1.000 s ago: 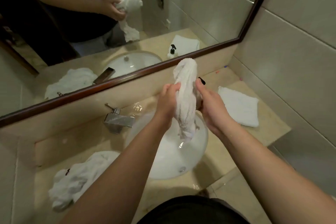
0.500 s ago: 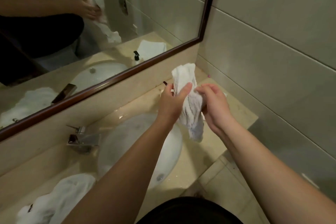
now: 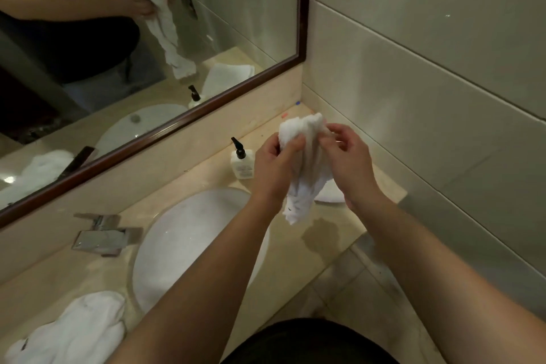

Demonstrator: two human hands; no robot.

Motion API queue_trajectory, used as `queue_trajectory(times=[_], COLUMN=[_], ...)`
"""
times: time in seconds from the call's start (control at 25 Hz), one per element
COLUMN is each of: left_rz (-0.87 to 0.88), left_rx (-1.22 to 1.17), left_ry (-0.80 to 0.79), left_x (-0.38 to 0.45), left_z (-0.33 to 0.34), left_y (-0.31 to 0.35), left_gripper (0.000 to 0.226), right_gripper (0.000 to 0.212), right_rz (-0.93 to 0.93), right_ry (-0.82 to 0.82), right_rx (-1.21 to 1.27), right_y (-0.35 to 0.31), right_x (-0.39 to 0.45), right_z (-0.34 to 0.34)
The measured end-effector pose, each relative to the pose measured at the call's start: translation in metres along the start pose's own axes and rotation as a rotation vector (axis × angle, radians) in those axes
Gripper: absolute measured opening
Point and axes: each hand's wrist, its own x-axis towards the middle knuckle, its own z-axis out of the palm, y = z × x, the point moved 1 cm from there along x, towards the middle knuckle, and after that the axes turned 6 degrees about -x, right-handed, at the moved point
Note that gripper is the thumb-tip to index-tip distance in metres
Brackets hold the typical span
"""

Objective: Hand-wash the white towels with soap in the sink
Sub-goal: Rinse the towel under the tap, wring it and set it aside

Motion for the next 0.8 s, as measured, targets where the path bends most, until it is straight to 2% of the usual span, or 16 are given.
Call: queue_trajectory(times=[0.08, 0.16, 0.28, 0.44, 0.56, 0.68, 0.72, 0.8], left_rz=[-0.050, -0.076, -0.084, -0.097, -0.124, -0.139, -0.144, -0.155], left_rx=[-0.050, -0.065, -0.071, 0.016, -0.006, -0.034, -0.021, 0.004], left_ry=[0.008, -0.002, -0.038, -0.013, 0.027, 0.004, 0.002, 0.003], left_x=[0.002, 0.004, 0.006, 0.012, 0.017, 0.019, 0.020, 0.021], left_z=[0.011, 0.022, 0.031, 0.038, 0.039, 0.042, 0.044, 0.046], left_y=[-0.005, -0.010, -0.013, -0.016, -0.017, -0.017, -0.016, -0.010], left_gripper=[0.034, 0.034, 0.032, 0.039, 0.031, 0.035, 0.034, 0.031], right_gripper=[0.023, 0.018, 0.008, 0.019, 0.024, 0.033, 0.035, 0.030], right_rz=[-0.024, -0.060, -0.081, -0.153, -0.003, 0.238, 0.263, 0.179], right_ry=[0.069, 0.127, 0.081, 0.095, 0.083, -0.139, -0.187, -0.119], right_rx=[-0.044, -0.076, -0.081, -0.109, -0.014, 0.094, 0.095, 0.053], right_y=[0.003, 0.006, 0.012, 0.014, 0.017, 0.014, 0.013, 0.010], right_x=[0.008, 0.012, 0.016, 0.019, 0.017, 0.017, 0.017, 0.020], right_z=[-0.009, -0.014, -0.018, -0.026, -0.024, -0.026, -0.027, -0.030])
